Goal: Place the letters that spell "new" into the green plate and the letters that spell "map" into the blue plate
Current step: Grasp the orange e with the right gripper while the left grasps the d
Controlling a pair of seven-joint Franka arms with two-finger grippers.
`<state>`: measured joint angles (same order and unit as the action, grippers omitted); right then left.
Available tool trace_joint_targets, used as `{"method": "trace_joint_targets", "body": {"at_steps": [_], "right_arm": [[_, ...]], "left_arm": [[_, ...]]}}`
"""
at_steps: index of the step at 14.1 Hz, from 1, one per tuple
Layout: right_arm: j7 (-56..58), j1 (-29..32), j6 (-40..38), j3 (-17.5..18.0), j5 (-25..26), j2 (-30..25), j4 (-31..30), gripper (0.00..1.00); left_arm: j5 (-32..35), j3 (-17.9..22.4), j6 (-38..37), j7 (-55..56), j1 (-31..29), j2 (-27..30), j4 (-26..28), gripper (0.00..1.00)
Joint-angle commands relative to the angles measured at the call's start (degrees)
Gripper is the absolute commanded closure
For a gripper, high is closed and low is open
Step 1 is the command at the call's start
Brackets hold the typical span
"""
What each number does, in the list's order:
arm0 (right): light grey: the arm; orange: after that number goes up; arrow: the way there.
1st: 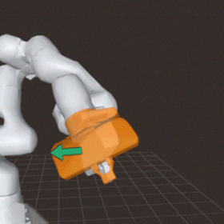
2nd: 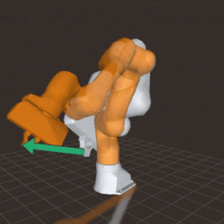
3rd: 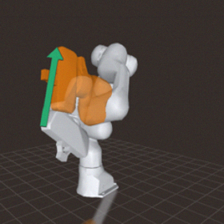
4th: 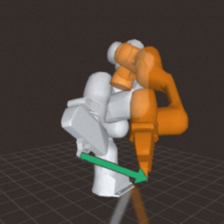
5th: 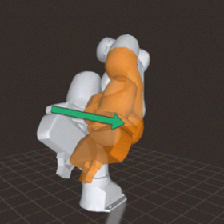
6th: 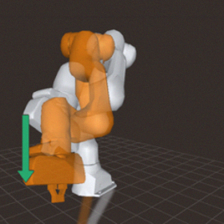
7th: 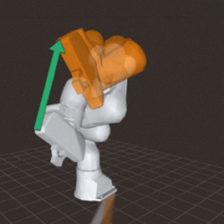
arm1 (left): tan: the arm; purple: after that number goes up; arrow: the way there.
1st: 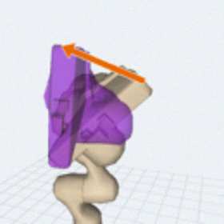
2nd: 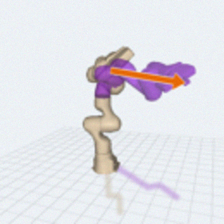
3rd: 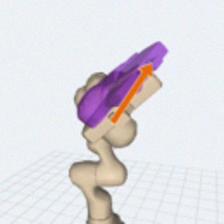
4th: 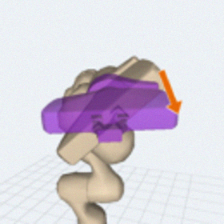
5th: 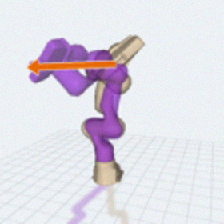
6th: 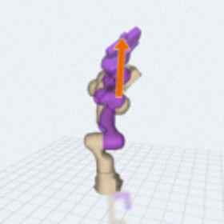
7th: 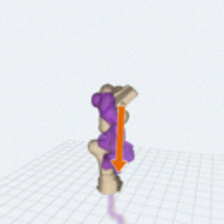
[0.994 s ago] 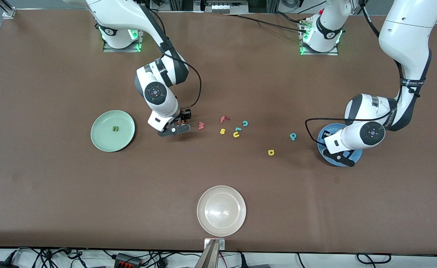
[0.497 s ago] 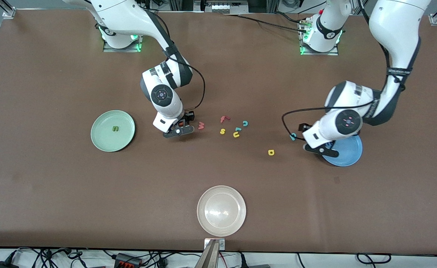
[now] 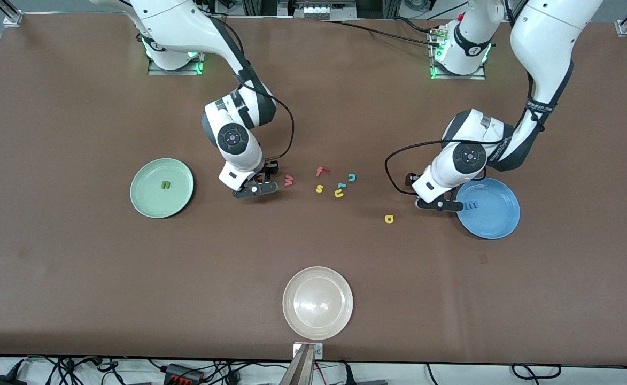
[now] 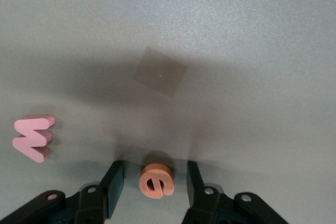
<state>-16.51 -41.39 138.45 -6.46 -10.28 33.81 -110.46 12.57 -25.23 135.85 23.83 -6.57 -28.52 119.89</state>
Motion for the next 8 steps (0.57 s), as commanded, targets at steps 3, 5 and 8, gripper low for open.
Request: {"method": "trace_joint_targets", "body": {"at_steps": [3,5,8], "right_arm": [[-0.9,0.3,-0.1,-0.4,-0.8,0.7,0.2,0.95],[-1.0,0.4,-0.4,-1.0,-1.1,-0.1,0.4,0.98],[-0.5,3.8,-6.5,-3.5,-0.7,-5.5,0.6,0.98]], "left_arm": [[1.1,0.2,7.2,0.8,-0.4,-3.7,-0.5,0.30],[1.1,0.3,8.4,0.7,-0.4,-4.0,-0.5,0.36],[1.1,0.8,8.3,0.8,-0.4,-3.9,-0.5,0.62]]}}
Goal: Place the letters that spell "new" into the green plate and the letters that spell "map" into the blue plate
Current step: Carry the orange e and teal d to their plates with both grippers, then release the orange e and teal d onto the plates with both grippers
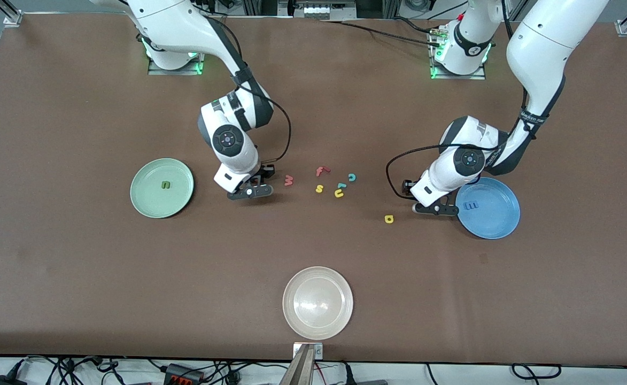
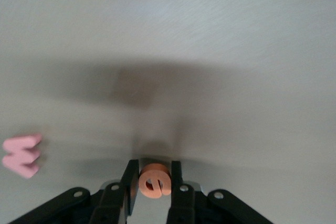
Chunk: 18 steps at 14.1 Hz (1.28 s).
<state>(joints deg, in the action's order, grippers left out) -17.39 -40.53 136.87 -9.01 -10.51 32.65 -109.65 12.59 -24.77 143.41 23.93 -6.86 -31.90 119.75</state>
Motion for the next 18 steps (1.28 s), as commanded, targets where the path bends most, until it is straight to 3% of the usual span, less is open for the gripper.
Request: {"method": "trace_joint_targets", "body": {"at_steps": [1,4,6,8,12,16,17,18], "right_arm": [[0.9,4.3,-7.9,-2.7,0.2,-5.6,-0.2,0.98],[10.1,5.0,-14.9,-12.4,3.0,-6.1,-0.6,0.98],[13.3,5.5,-18.6,-14.9,3.0,-6.5,-0.8,0.98],[13.4,5.3,-19.6,-14.9,3.0,-7.0,-2.1,0.98],[13.3,5.0,-17.3,-14.8,3.0,-4.0,-2.9,0.98],[13.3,5.6,-12.5,-14.8,3.0,-2.2,-4.8,0.96],[13.3,5.7,-12.2,-14.8,2.9,-2.0,-5.0,0.89],[12.5,5.8,-12.3,-14.8,2.5,-2.1,-4.8,0.45]], "left_arm": [[1.1,1.1,0.7,0.7,-0.1,-0.4,-0.4,0.70],[2.8,1.8,0.7,0.7,-0.1,-0.3,-0.5,0.86],[2.8,1.8,0.2,0.6,-0.1,0.9,-0.5,0.90],[2.9,1.8,-3.3,0.5,-0.1,2.4,-2.5,0.90],[5.3,1.3,-22.2,-1.5,-0.2,3.3,-13.2,0.90],[6.9,2.2,-26.9,-8.8,-1.2,3.3,-16.7,0.90],[10.9,2.4,-26.9,-9.7,-2.6,2.9,-16.3,0.89],[15.7,2.4,-26.5,-10.1,-3.9,2.0,-15.8,0.89]]}}
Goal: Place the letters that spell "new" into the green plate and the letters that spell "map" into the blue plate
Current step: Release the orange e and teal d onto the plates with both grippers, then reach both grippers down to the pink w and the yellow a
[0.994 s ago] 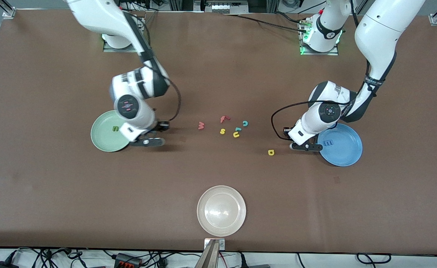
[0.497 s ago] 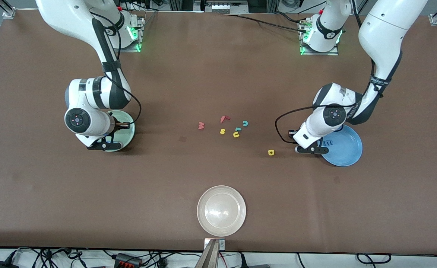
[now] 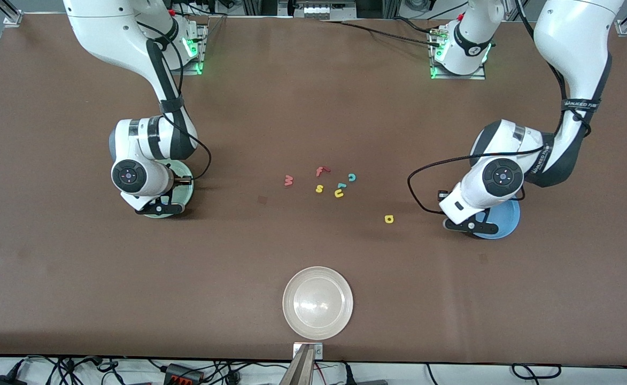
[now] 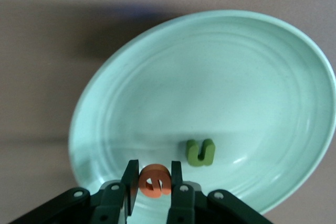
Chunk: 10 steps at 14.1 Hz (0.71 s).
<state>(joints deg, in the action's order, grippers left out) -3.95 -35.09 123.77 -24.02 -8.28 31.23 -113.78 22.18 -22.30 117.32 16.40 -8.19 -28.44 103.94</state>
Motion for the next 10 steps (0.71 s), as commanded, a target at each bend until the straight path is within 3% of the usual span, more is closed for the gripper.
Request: {"method": "trace_joint_targets", "body": {"at_steps": [1,5,6,7,8,10], "right_arm": [[-1.1,0.0,0.1,0.1,0.3,-0.9,-0.2,0.00],[-0.8,-0.4,-11.1,0.6,-1.7,-1.5,9.5,0.00],[-1.1,-1.4,-11.5,0.9,-4.8,-1.4,11.3,0.00],[-1.0,-2.9,-11.4,1.2,-9.5,-1.4,12.5,0.00],[-1.5,-4.2,-10.8,1.3,-13.3,-0.8,13.7,0.00],[-1.7,-7.1,-8.1,1.3,-15.2,-0.2,13.8,0.00]], "left_arm": [[9.8,-0.1,-0.3,-2.7,-3.9,-3.1,0.0,0.88],[12.4,-0.2,7.6,-6.9,-10.8,-5.7,3.6,0.83],[12.4,-0.3,7.8,-7.3,-11.4,-5.9,3.6,0.56],[12.4,-0.4,7.7,-7.9,-11.4,-5.7,3.4,0.07],[12.3,-0.6,7.3,-8.8,-11.4,-5.5,3.1,0.00],[12.0,-0.8,7.3,-9.0,-11.3,-5.1,3.0,0.00]]}}
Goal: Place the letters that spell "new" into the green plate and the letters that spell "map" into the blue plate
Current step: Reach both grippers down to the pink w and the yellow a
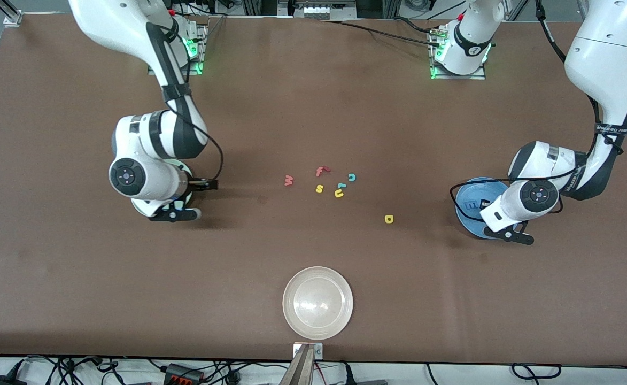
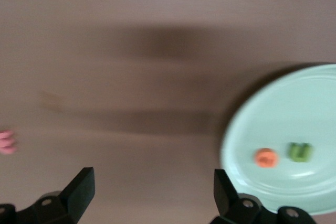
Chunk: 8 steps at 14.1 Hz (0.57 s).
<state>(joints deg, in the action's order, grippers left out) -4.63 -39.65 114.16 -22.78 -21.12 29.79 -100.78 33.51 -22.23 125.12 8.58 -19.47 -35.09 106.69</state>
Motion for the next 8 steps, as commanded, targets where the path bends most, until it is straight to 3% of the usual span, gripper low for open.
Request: {"method": "trace_joint_targets", "body": {"at_steps": [1,2,5,8], "right_arm": [[-1.3,-4.8,2.5,0.0,-2.3,1.4,0.8,0.08],[-4.0,-6.6,3.9,0.0,-2.3,2.3,0.8,0.19],[-14.6,-11.7,9.7,0.1,-2.3,5.0,1.2,0.27],[-24.4,-14.4,11.9,0.1,-2.5,8.6,4.2,0.28]], "left_arm": [[0.7,-1.2,-0.8,-1.2,0.0,1.7,0.3,0.00],[0.2,-2.9,-1.5,-1.2,-0.1,2.3,0.2,0.00],[-1.7,-9.8,-3.0,0.0,0.0,2.7,-1.7,0.00],[-12.4,-13.6,-3.4,3.4,2.7,1.7,-3.5,0.00]]}}
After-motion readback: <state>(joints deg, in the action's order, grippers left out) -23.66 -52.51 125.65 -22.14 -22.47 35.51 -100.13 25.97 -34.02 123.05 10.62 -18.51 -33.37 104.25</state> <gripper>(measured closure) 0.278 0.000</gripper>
